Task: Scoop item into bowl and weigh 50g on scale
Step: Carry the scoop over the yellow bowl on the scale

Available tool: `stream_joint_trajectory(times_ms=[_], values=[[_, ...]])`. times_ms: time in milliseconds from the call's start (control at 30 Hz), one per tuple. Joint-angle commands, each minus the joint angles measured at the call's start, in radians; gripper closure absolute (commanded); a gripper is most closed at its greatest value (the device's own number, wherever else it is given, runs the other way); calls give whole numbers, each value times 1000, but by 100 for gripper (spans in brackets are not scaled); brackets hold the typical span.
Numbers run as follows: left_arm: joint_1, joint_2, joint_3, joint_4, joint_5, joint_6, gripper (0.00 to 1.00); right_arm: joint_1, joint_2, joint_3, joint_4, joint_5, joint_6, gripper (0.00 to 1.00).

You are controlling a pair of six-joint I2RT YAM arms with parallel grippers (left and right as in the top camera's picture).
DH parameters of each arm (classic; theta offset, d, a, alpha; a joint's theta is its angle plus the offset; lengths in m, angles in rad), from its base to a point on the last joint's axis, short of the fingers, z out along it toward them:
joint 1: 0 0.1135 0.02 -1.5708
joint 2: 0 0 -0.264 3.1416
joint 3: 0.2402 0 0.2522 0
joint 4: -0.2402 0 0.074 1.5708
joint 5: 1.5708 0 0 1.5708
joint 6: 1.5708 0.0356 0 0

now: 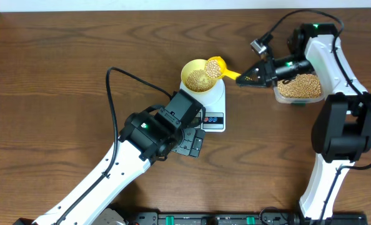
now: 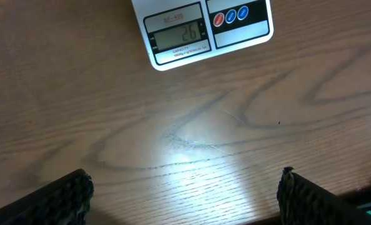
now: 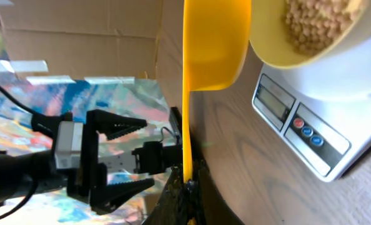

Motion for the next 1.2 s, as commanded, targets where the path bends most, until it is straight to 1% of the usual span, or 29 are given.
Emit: stream_joint_trajectory(times_ms=[0,67,333,567,1167], values=[[3,6,13,-2,-13,9,3,26,10,70,30,31,74,99],[3,6,13,-2,-13,9,3,41,10,107,47,71,106,99],[3,6,13,-2,-13,9,3,84,10,216,48,163,147,99],[3,6,13,-2,-13,9,3,107,10,218,34,171,146,99],[3,6,13,-2,-13,9,3,126,10,218,1,332,135,99]])
